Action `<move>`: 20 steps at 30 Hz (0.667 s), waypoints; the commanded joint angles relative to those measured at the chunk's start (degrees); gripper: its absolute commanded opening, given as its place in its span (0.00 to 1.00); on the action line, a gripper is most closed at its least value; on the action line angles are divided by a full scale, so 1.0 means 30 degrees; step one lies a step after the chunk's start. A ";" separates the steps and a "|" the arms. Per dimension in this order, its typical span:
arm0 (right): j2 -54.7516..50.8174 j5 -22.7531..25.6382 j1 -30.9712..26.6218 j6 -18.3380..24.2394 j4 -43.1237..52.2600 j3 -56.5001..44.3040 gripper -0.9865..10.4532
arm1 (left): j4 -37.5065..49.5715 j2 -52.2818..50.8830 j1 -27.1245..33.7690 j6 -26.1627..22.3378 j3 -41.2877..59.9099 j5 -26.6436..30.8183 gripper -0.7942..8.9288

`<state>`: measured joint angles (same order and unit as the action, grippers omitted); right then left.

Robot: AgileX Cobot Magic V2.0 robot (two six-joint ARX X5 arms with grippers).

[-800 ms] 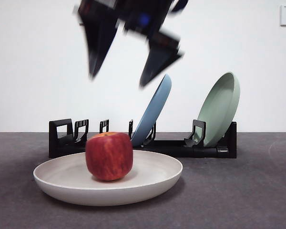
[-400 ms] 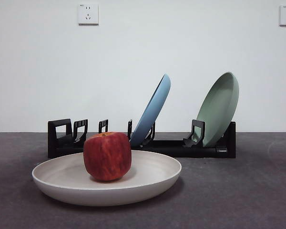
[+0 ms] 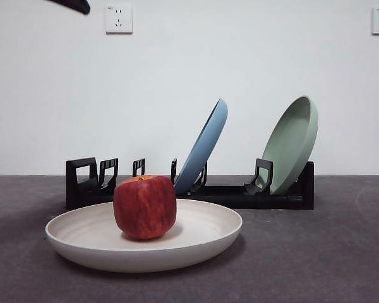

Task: Take the yellow plate from the plate rack,put the plate on the table,take the apple from the table,put the apple in the plate

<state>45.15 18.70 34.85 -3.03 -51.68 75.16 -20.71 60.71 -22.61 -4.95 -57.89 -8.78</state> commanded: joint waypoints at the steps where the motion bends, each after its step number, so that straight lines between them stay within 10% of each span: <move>1: -0.1406 0.0692 0.0015 -0.0743 0.1137 -0.2346 0.08 | 0.1122 -0.0466 0.0022 0.0889 0.1603 -0.0117 0.07; 20: -0.6076 0.1406 0.0029 -0.2433 0.8072 -1.4564 0.08 | 0.5202 -0.8051 -0.0233 0.2324 1.0098 0.1945 0.07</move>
<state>27.22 22.72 34.87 -9.28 -28.56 32.58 -5.63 37.12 -23.07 1.15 -28.67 -3.53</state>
